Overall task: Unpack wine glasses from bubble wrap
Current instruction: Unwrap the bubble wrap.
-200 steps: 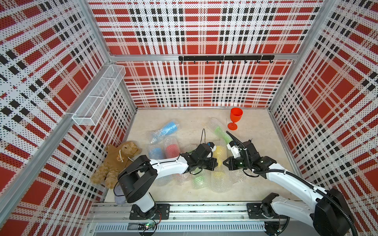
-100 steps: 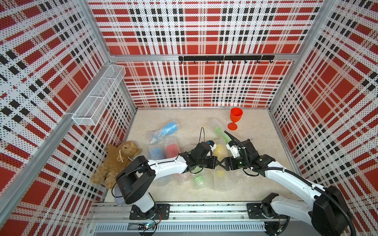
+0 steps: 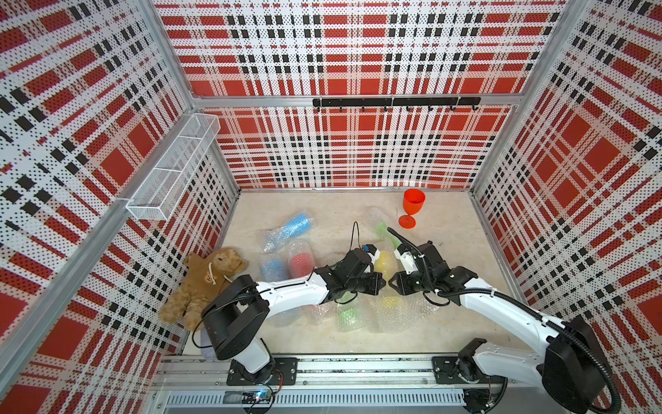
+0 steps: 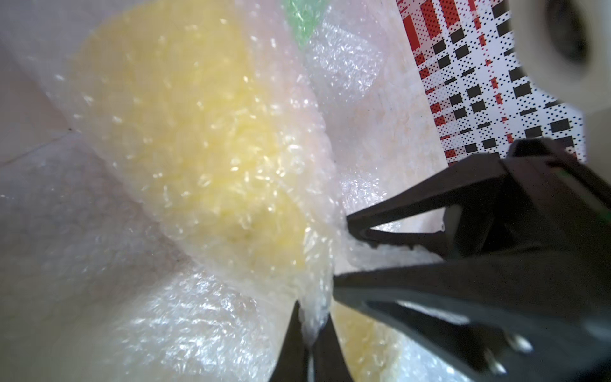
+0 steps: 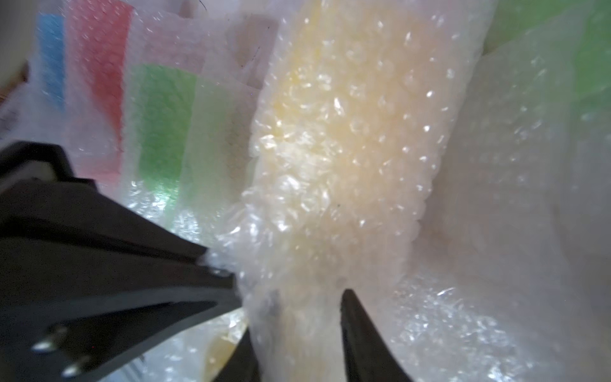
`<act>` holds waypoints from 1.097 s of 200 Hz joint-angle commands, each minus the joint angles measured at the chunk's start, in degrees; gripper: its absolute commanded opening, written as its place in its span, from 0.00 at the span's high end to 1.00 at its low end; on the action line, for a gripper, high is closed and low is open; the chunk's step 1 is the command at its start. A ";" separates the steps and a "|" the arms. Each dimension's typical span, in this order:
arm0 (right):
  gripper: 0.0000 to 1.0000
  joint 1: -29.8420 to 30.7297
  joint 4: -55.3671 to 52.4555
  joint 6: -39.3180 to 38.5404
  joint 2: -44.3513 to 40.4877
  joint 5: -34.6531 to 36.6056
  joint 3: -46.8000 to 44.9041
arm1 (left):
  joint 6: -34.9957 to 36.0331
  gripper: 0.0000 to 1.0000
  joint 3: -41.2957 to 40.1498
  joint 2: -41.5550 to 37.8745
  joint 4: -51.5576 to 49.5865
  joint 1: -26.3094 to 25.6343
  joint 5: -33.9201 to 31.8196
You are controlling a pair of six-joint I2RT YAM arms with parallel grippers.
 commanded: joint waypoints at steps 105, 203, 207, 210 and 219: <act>1.00 -3.01 5.22 2.79 -1.63 10.58 -3.70 | -6.37 1.00 -16.06 -8.44 12.15 5.29 1.53; 1.00 -10.43 7.38 5.43 -6.17 8.48 -8.90 | -8.96 1.00 -20.48 -8.87 16.13 7.69 3.45; 1.00 -10.66 7.45 5.43 -6.22 8.39 -9.02 | -8.89 1.00 -20.55 -8.82 16.14 7.62 3.47; 1.00 -10.93 7.54 5.52 -6.33 8.31 -9.20 | -8.95 1.00 -20.53 -8.76 16.22 7.66 3.43; 1.00 -11.63 7.65 5.46 -6.55 8.29 -9.60 | -8.91 1.00 -20.70 -8.67 16.29 7.66 3.38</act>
